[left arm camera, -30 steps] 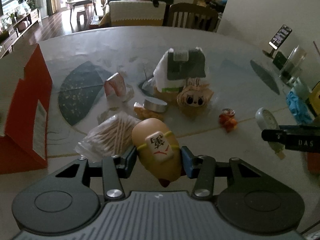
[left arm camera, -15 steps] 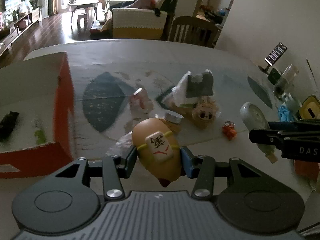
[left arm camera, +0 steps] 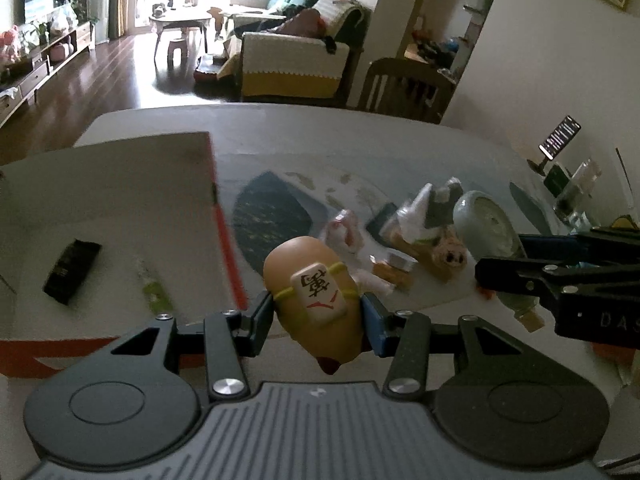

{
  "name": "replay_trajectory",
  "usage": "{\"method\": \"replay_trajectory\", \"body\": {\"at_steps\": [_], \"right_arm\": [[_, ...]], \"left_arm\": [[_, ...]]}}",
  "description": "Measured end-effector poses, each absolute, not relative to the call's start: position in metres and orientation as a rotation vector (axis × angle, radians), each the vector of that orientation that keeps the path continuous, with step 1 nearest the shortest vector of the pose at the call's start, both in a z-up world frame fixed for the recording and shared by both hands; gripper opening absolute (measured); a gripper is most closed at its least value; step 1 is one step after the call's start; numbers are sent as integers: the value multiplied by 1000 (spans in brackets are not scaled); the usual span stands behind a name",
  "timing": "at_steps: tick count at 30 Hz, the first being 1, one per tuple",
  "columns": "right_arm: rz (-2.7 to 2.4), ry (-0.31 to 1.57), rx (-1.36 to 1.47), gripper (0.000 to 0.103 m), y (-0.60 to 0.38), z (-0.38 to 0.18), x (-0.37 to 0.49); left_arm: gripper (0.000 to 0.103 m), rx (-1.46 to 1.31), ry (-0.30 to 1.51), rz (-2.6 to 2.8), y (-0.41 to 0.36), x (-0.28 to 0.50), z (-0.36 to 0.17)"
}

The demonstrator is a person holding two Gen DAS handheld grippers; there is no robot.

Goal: Organize objects
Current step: 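Carry the egg toy and tape dispenser into the cardboard box with both tools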

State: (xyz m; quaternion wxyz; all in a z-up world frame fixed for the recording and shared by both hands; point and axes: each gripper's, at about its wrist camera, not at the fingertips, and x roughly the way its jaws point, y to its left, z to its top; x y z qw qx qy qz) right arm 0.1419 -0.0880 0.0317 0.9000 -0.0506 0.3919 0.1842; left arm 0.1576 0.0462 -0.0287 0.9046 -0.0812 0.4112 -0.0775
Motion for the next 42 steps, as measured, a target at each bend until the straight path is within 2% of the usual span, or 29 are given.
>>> {"method": "replay_trajectory", "body": {"at_steps": [15,28,42], "right_arm": [[493,813,-157,45,28,28,157],[558,827,-267,45,114,4,184],[583,936,-326,45,156,-43,220]], "left_arm": [[47,-146,823,-95,139,155,-17],[47,-89,855,1,216,177,-25],[47,53,965,19,234,227,-60]]}}
